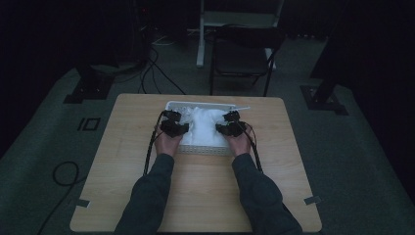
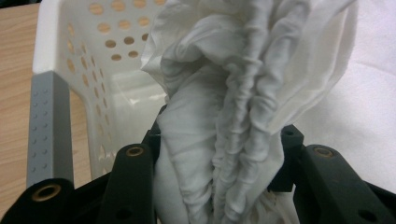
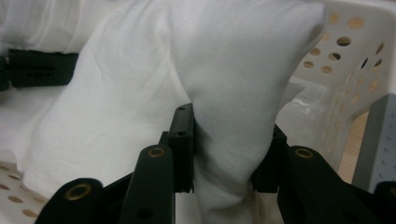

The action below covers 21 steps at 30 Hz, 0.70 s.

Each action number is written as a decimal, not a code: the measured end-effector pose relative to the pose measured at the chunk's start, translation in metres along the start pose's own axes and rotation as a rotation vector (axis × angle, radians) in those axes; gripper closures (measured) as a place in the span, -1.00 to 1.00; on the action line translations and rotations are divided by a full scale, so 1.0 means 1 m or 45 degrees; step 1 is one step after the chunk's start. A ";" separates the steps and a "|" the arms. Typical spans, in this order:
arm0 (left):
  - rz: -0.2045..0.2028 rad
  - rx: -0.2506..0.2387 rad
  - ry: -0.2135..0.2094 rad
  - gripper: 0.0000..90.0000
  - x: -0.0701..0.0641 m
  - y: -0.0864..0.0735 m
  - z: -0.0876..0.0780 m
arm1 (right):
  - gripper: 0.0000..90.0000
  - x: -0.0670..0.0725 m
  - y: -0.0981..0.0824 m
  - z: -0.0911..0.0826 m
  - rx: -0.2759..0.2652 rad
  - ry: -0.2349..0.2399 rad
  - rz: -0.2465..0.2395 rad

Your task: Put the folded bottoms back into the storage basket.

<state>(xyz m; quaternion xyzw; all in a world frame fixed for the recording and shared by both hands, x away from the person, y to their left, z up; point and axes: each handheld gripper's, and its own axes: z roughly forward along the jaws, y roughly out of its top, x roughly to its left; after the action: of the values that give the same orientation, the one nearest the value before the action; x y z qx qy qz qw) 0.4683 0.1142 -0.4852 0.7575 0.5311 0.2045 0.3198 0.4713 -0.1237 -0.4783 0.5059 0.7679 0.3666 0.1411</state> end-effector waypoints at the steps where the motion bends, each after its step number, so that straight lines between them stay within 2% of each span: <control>1: -0.002 0.009 0.000 0.21 0.001 0.000 0.000 | 0.48 0.000 0.000 0.001 0.010 -0.001 0.002; 6: -0.021 0.049 0.029 0.03 0.001 0.001 0.001 | 0.35 -0.002 -0.003 0.005 0.064 -0.049 -0.010; 10: -0.018 0.029 0.033 -0.07 0.004 -0.001 -0.002 | 0.07 -0.003 -0.005 0.005 0.078 -0.093 -0.009; 12: -0.029 0.010 0.025 -0.10 0.006 -0.002 -0.004 | 0.01 -0.004 -0.004 0.002 0.056 -0.108 -0.021; 17: -0.049 -0.054 0.038 -0.09 0.014 -0.003 -0.016 | -0.09 -0.005 0.000 -0.012 -0.010 -0.138 -0.043; 19: -0.042 -0.091 0.065 0.01 0.017 -0.002 -0.024 | -0.09 -0.006 0.001 -0.017 -0.028 -0.140 -0.045; 21: -0.043 -0.117 0.068 0.18 0.022 -0.001 -0.031 | -0.09 -0.008 0.001 -0.023 -0.055 -0.145 -0.043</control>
<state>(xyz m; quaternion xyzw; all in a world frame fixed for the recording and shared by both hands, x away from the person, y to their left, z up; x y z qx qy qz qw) 0.4548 0.1432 -0.4647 0.7273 0.5423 0.2432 0.3433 0.4622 -0.1403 -0.4632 0.5097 0.7591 0.3512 0.2016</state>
